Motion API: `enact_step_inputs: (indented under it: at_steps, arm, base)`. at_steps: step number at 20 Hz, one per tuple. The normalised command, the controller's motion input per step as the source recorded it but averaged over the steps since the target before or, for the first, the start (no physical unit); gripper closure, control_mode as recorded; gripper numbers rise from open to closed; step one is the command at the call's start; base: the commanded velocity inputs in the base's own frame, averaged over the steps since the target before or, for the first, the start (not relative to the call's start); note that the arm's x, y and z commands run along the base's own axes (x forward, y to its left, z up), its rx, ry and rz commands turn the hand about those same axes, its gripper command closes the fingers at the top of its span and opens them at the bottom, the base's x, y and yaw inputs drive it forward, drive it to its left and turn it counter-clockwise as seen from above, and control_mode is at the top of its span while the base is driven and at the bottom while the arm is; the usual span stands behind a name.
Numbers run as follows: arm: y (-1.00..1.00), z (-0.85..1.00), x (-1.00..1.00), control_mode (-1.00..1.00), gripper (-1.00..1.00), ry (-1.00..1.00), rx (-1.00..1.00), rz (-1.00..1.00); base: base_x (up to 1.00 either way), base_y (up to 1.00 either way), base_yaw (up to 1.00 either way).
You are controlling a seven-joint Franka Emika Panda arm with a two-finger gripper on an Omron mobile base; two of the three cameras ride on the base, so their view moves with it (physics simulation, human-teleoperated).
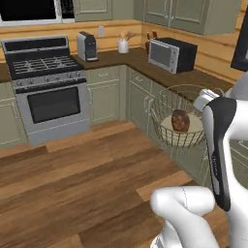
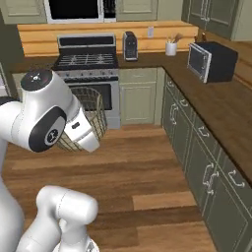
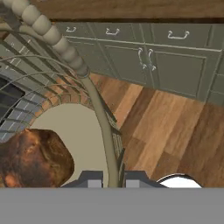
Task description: Open the cabinet, pick up the bread from the cabinet and place it in the basket. Then move the basket to the dining counter.
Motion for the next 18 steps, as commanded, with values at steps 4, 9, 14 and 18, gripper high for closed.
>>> enact_step_inputs:
  at_steps: [4, 9, 14, 18]
  arm:
    - [0.00, 0.00, 0.00, 1.00, 1.00, 0.00, 0.00, 0.00]
    - [0.00, 0.00, 0.00, 1.00, 1.00, 0.00, 0.00, 0.00]
    - [0.00, 0.00, 0.00, 1.00, 1.00, 0.00, 0.00, 0.00]
    - [0.00, 0.00, 0.00, 1.00, 1.00, 0.00, 0.00, 0.00]
  base:
    - [0.04, 0.00, 0.87]
    - [0.04, 0.00, 0.87]
    - [0.05, 0.00, 0.87]
    - [0.27, 0.02, 0.80]
